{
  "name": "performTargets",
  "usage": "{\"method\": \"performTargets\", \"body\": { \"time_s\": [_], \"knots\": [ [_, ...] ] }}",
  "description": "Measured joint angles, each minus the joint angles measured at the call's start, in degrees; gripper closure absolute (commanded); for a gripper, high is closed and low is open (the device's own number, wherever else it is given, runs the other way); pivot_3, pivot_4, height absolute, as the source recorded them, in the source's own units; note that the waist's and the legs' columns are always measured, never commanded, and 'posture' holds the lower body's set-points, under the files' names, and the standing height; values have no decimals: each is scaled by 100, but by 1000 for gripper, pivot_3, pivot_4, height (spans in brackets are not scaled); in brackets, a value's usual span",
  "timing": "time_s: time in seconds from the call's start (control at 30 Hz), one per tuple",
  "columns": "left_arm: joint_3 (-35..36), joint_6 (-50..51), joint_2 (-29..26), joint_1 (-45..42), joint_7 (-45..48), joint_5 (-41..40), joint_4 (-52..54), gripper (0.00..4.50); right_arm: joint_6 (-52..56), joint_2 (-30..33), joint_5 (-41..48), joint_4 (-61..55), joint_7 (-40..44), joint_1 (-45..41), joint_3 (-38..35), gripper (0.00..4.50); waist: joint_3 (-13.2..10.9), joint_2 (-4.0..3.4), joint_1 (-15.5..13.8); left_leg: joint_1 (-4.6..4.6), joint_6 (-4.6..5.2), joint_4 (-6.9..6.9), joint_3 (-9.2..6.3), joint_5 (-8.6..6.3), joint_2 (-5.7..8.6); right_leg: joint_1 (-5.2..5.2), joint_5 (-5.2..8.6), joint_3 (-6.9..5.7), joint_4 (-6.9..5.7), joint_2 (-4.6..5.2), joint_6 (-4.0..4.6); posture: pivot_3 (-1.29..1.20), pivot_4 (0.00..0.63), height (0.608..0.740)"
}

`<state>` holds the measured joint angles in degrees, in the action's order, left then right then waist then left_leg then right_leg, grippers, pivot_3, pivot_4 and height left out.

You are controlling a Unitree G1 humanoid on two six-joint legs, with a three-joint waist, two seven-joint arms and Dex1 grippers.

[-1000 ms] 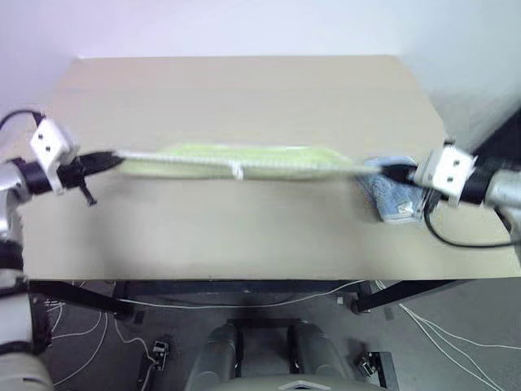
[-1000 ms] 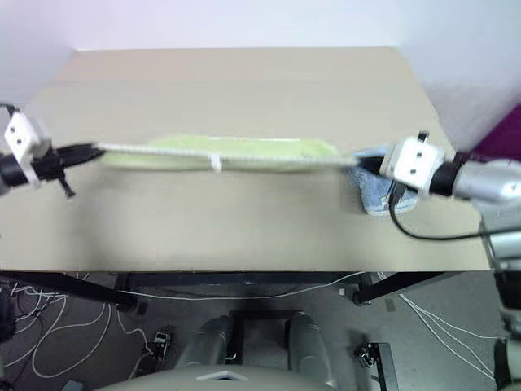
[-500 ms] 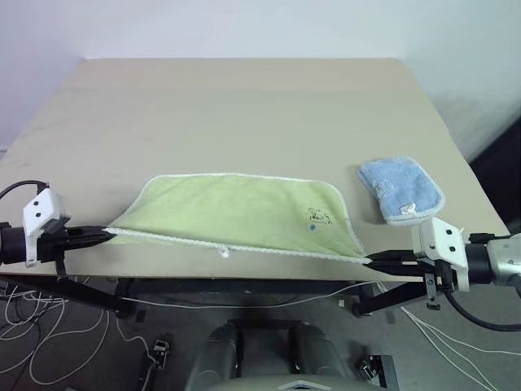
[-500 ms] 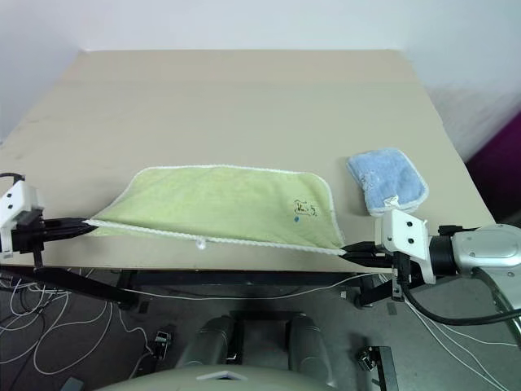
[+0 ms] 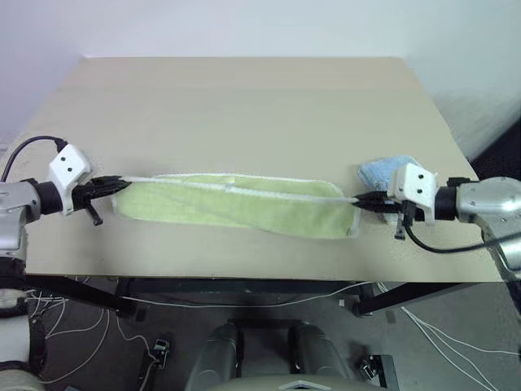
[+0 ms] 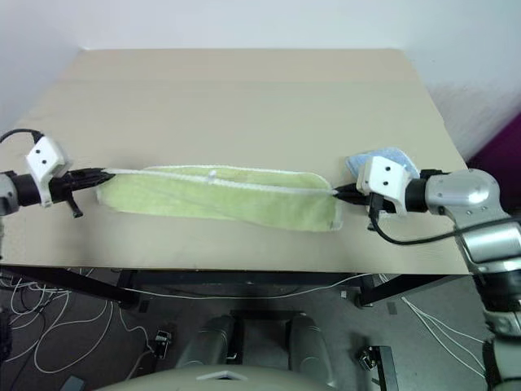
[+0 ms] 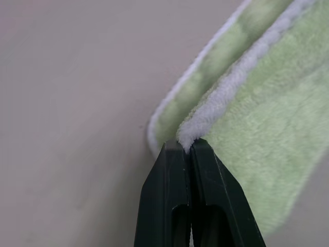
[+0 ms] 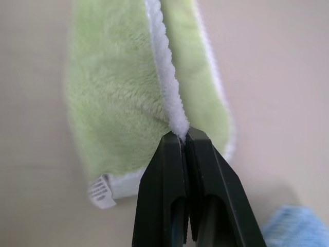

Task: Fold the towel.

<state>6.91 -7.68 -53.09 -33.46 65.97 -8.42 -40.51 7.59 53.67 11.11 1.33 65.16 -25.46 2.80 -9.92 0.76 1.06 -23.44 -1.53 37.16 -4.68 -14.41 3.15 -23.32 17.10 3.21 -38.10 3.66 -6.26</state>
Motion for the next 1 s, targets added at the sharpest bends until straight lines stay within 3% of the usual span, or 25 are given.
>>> {"method": "performTargets", "body": {
  "time_s": [0.27, 0.53, 0.67, 1.0],
  "knots": [
    [-618, -959, 476, -1017, -932, 920, -1606, 4500, -1138, -674, -1058, 2175, -409, -1271, 616, 4488, 0, 0, -10, -5, 0, 4, 0, 1, 6, -5, 0, -1, -4, -2, -1, 0, 150, 740],
    [-861, -1396, 734, -1342, -1395, 1369, -2273, 4500, -1788, -892, -1434, 3175, -539, -1525, 757, 4488, 0, 0, -2, -6, 0, 4, 0, 1, 6, -7, 0, -1, -9, -4, -1, 0, 150, 740],
    [-892, -1411, 761, -1447, -1573, 1475, -2440, 3562, -1802, -921, -1437, 3212, -524, -1526, 755, 3537, 0, 0, 10, -6, 0, 4, 0, 1, 6, -7, 0, 0, -9, -4, -1, 0, 150, 740],
    [-757, -1339, 764, -1534, -1800, 1403, -2640, 211, -1576, -874, -1362, 2827, -704, -1476, 470, 173, 0, 0, -3, -7, 0, 5, -1, 2, 6, -9, 0, 0, -10, -3, -1, 0, 150, 740]
  ]
}}
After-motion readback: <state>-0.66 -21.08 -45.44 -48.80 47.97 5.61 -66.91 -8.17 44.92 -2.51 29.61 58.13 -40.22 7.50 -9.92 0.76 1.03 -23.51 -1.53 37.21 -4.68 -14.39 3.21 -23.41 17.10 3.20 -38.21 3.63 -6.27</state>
